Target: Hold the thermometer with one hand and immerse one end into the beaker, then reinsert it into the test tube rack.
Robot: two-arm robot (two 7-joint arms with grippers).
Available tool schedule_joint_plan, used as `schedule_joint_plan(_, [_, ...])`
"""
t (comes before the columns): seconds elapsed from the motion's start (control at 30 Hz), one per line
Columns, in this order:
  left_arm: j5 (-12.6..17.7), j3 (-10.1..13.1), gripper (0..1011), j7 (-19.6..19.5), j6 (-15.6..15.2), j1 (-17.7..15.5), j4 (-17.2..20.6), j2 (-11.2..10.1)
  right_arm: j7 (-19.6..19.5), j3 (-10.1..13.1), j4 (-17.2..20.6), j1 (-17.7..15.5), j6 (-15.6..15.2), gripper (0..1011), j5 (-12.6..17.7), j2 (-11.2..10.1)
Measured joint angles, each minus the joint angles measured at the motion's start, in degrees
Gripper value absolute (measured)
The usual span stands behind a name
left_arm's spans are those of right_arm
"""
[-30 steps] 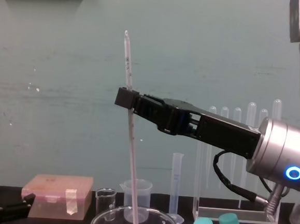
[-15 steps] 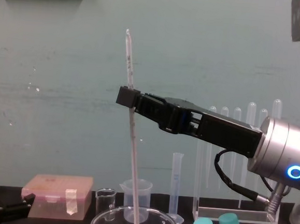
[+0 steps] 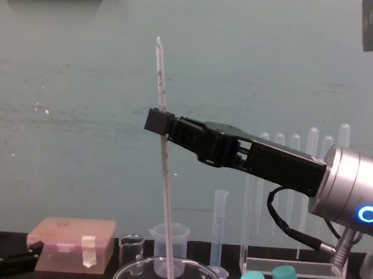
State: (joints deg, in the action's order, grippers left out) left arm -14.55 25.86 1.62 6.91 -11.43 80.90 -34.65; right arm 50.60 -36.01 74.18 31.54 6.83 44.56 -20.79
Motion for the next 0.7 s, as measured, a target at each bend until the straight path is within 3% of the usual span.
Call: schedule_joint_plan(0.7, [0.0, 0.0, 1008, 0.0, 0.0, 0.0, 0.0, 0.0, 0.1, -0.3, -0.3, 0.0, -0.2, 57, 0.0, 0.2])
